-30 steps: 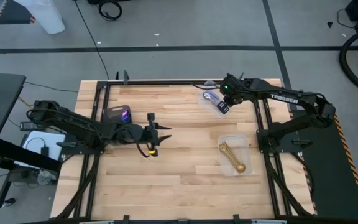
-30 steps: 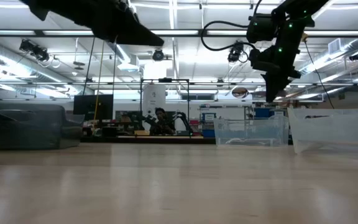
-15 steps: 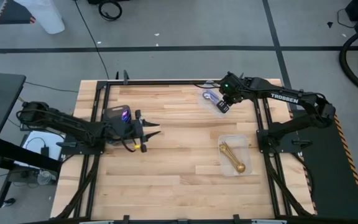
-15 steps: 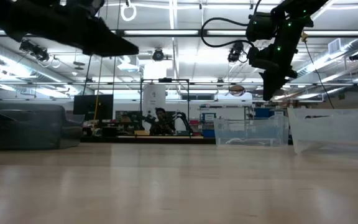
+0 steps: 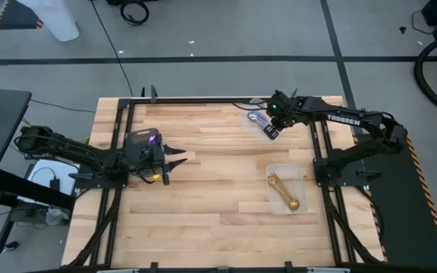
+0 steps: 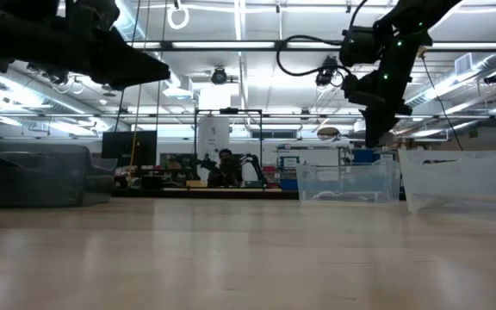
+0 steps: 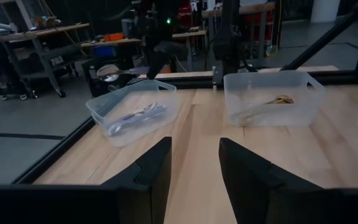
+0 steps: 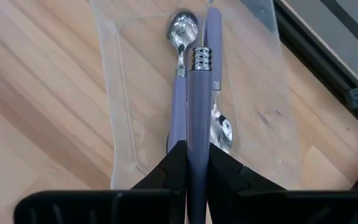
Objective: Sort silverware by color (type)
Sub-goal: Put the purple spoon into the top transparent bin
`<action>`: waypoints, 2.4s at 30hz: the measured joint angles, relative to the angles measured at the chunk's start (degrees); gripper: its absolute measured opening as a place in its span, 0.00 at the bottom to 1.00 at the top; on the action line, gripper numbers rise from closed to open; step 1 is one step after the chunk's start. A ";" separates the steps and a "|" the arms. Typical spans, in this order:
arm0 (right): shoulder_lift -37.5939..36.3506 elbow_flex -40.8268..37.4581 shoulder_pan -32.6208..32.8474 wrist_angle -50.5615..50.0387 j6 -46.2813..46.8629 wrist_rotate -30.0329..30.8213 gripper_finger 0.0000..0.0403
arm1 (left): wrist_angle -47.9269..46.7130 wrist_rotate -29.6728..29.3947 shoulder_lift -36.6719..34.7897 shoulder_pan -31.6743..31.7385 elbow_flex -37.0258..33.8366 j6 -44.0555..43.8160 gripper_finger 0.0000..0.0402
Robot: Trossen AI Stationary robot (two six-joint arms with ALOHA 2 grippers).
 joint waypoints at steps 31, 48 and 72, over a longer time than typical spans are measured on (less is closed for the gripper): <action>13.42 -0.11 -1.05 3.87 2.16 1.48 0.11 | -1.55 0.11 -5.59 -0.09 -4.98 -8.91 0.35; 19.83 -0.08 -3.45 4.78 2.34 -2.79 0.11 | -1.51 0.08 -5.57 -0.08 -4.98 -8.94 0.35; 19.51 -0.11 -3.67 4.74 3.06 -3.15 0.30 | -1.48 0.08 -5.57 -0.08 -4.96 -8.95 0.35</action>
